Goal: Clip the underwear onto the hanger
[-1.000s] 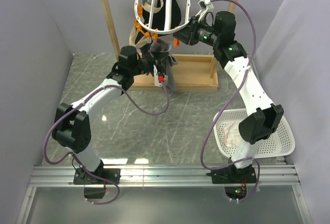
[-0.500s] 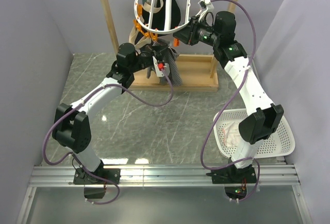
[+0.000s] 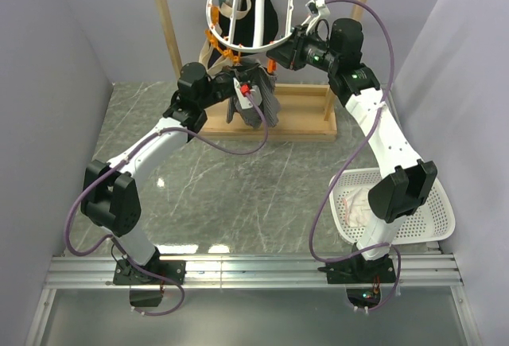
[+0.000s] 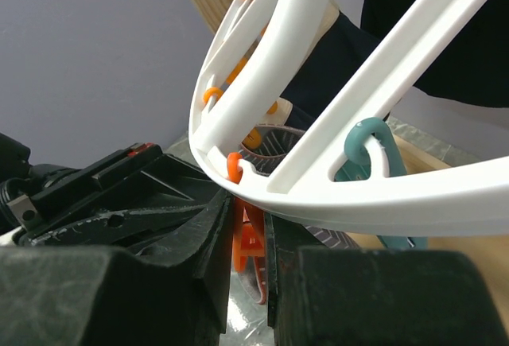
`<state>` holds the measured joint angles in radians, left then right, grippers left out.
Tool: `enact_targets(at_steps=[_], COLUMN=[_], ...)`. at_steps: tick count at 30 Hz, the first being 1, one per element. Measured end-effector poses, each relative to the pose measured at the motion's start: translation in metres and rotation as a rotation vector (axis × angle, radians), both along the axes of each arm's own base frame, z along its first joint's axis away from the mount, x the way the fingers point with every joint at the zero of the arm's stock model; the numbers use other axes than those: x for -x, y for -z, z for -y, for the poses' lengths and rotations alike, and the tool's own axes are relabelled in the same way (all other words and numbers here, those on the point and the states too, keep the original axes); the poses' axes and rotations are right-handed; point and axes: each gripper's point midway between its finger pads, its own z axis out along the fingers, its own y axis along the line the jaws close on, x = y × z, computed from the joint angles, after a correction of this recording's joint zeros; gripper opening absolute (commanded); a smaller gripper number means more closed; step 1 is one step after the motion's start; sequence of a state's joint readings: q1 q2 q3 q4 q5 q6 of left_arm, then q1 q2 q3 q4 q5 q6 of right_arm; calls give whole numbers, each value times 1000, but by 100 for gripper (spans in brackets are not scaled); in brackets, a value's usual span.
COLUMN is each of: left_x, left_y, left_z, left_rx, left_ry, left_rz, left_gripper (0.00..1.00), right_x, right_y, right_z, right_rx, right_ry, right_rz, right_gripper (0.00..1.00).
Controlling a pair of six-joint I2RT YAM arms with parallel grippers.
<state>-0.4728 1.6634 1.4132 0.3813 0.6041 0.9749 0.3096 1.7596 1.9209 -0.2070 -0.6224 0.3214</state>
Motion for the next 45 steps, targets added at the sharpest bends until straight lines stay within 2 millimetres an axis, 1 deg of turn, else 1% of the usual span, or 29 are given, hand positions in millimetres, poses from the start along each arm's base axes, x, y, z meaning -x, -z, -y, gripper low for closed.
enact_targets(at_steps=[3, 10, 16, 19, 24, 29, 36, 45], left_x=[0, 0, -1, -4, -10, -17, -17, -16], left_y=[-3, -18, -25, -25, -16, -15, -22, -21], left_z=[0, 0, 0, 1, 2, 1, 1, 3], left_rx=[15, 59, 84, 95, 98, 124, 174, 204], left_ry=[2, 3, -2, -7, -21, -43, -46, -39], left_rz=[-18, -38, -73, -94, -141, -180, -232, -282], left_gripper=[0, 0, 0, 0, 0, 0, 0, 0], right_x=[-2, -8, -12, -12, -12, -12, -14, -15], right_y=[2, 9, 13, 13, 12, 12, 13, 12], right_z=[-1, -2, -2, -1, -2, -2, -1, 1], right_rx=[-3, -11, -19, -26, -43, -51, -55, -89], right_ry=[0, 6, 13, 16, 18, 17, 28, 69], right_rz=[10, 34, 61, 80, 90, 87, 97, 116], right_gripper=[0, 0, 0, 0, 0, 0, 0, 0])
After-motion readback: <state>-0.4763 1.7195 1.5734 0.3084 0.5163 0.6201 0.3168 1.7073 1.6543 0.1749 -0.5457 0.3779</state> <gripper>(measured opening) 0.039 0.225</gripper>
